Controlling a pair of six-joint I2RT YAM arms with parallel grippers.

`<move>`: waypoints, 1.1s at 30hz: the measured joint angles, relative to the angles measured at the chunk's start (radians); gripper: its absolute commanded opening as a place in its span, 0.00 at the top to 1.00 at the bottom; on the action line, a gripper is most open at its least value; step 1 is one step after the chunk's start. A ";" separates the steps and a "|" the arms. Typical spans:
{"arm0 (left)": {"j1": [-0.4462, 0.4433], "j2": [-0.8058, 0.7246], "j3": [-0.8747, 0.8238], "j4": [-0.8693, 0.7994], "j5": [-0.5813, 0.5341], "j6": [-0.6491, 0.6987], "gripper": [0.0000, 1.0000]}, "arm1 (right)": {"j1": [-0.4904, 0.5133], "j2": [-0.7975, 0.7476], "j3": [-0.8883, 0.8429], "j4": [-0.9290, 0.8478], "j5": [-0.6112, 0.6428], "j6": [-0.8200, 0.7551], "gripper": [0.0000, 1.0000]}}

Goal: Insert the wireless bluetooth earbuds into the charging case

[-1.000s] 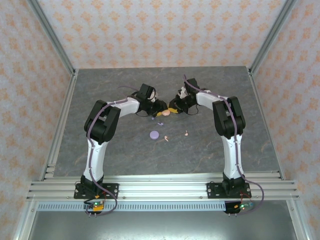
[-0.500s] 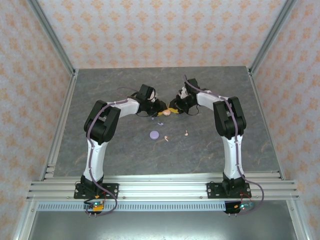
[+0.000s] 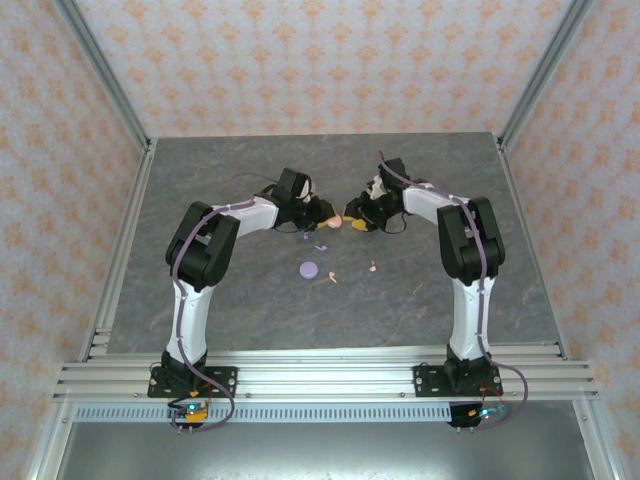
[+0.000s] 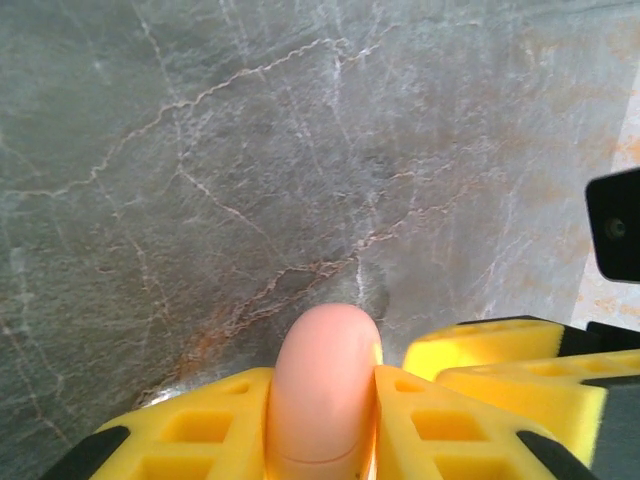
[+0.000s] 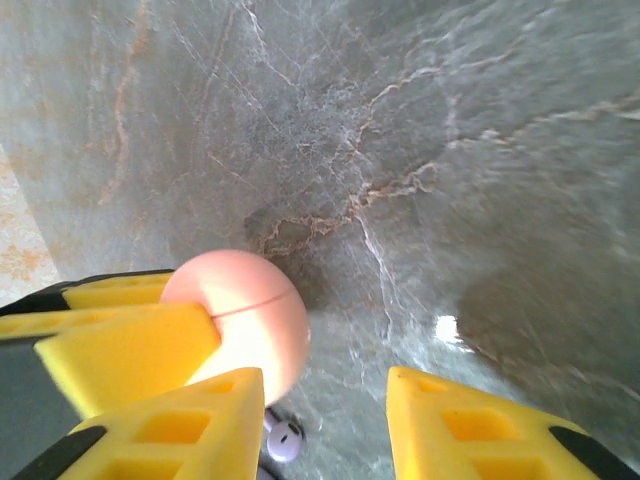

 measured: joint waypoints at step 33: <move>0.033 -0.327 0.018 -0.042 0.357 0.432 0.79 | -0.080 -0.393 -0.102 0.122 -0.363 -0.151 0.48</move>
